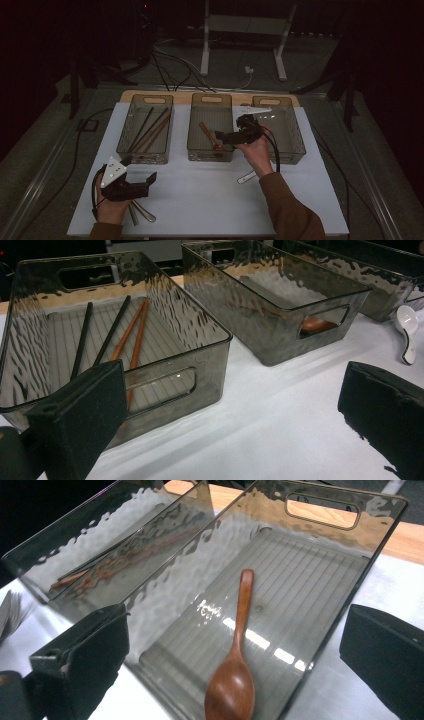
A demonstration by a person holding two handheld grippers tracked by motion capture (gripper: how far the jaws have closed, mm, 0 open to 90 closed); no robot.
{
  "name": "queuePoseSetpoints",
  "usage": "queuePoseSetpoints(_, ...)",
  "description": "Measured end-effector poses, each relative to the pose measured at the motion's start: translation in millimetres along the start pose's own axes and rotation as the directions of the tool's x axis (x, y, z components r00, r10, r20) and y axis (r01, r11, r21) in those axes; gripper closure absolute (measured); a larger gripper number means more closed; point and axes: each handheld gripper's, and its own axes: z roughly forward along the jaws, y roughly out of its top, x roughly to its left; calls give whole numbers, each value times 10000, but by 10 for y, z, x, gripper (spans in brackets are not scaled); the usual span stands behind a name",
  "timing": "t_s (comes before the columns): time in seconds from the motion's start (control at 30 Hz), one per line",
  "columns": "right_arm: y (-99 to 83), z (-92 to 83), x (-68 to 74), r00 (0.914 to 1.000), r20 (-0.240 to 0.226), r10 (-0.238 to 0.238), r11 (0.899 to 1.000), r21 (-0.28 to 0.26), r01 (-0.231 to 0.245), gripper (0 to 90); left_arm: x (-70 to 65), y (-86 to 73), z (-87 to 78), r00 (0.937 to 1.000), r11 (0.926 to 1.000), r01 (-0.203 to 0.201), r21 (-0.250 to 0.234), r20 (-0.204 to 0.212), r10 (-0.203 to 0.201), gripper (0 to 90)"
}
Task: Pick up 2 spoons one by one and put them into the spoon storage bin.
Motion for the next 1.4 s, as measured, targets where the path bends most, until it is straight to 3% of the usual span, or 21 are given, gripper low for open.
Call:
queuePoseSetpoints(0.77, -380, -484, -54, 9920, -364, -1206, 9894, 768, 1231, 0, -18, 3, 11, 10000, 10000, -13, 38, 23, 13, 8)
queuePoseSetpoints(1.4, -668, -578, -129, 9827, -653, -1731, 9715, 1530, 1813, 0, -20, 1, 16, 10000, 10000, -7, 53, 28, 7, 8)
